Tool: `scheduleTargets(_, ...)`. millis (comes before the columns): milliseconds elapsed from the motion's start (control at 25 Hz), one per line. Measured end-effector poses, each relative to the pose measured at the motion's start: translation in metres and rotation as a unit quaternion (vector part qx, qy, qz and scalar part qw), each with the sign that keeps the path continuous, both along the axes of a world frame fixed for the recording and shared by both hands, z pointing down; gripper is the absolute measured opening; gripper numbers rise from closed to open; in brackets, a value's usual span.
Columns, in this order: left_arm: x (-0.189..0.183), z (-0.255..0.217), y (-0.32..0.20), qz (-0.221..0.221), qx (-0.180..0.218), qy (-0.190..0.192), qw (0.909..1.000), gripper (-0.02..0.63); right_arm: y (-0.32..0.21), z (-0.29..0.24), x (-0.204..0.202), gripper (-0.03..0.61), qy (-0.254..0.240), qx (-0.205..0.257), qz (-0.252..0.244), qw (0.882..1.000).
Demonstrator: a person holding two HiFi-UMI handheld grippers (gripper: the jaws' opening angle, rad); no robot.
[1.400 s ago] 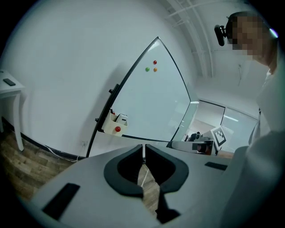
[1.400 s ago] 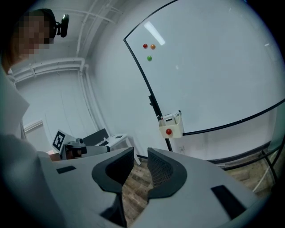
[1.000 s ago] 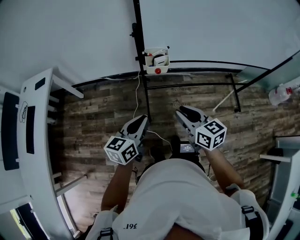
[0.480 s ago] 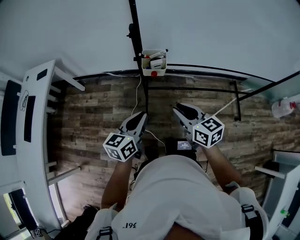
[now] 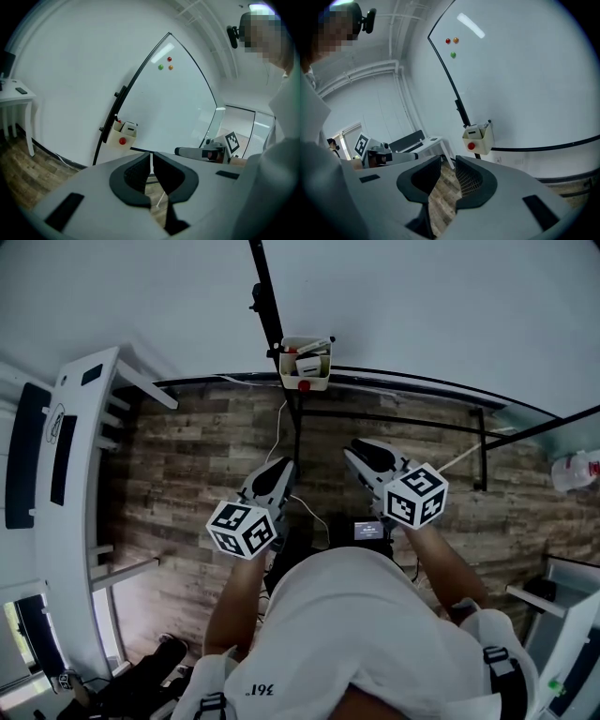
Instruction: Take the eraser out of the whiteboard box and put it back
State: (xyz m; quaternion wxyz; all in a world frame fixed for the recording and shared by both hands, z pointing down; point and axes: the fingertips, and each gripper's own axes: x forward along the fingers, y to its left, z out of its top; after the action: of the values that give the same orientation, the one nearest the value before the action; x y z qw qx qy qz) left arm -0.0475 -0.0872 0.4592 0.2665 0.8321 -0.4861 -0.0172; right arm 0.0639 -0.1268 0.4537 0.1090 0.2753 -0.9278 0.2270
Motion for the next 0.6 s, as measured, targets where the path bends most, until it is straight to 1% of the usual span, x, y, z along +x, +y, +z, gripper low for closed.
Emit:
scheduleTargets(240, 0.001, 0.001, 0.000, 0.019, -0.007, 0.005, 0.9998, 0.008, -0.004, 0.000, 0.000, 0.101, -0.001, 0.001, 0.022, 1.000)
scheduleTargets(400, -0.006, 0.000, -0.002, 0.032, -0.006, 0.008, 0.9994, 0.008, -0.004, 0.003, -0.004, 0.101, 0.002, -0.001, 0.039, 0.999)
scheduleTargets(600, -0.018, 0.004, -0.001, 0.036, -0.005, 0.010, 0.9993, 0.008, 0.000, 0.008, -0.011, 0.101, 0.011, -0.002, 0.048, 0.999)
